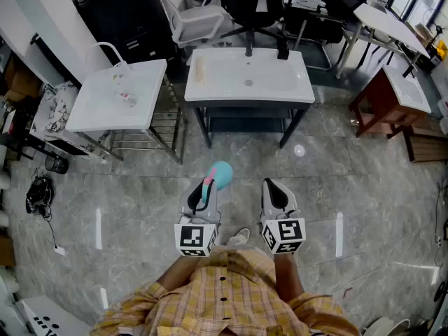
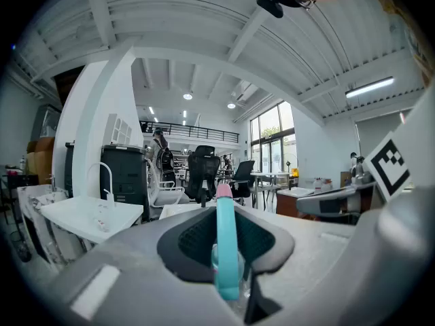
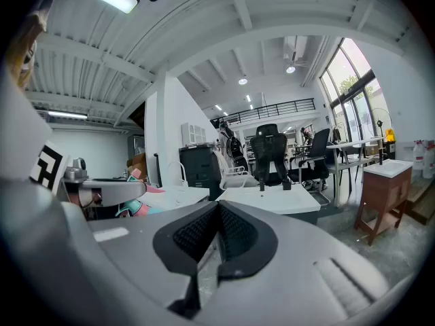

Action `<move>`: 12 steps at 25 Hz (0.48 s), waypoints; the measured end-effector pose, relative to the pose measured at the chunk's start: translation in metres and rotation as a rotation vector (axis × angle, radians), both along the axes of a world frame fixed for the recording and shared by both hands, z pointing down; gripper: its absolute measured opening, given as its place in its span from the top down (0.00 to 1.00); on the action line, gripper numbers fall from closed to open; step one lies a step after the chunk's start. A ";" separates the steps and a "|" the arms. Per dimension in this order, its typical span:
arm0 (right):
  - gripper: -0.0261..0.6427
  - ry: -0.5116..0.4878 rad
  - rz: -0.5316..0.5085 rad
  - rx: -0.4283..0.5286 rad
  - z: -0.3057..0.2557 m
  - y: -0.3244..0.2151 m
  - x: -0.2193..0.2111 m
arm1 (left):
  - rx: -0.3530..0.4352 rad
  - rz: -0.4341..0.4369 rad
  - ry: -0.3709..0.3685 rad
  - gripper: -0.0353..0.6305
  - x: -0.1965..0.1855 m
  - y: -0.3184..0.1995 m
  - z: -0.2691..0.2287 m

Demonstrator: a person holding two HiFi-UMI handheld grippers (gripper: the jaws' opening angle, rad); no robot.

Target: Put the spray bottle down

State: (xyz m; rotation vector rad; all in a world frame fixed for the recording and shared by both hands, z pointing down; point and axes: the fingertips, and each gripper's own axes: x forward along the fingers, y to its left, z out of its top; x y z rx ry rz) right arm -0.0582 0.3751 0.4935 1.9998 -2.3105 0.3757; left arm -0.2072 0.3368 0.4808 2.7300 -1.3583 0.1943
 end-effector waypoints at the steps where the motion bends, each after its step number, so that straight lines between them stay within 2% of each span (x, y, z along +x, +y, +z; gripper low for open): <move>1: 0.96 -0.003 -0.002 0.002 0.000 0.000 0.003 | 0.000 -0.001 0.001 0.85 0.003 0.000 0.001; 12: 0.96 -0.060 -0.014 0.011 0.001 0.004 0.023 | -0.013 -0.024 -0.019 0.85 0.015 0.010 0.009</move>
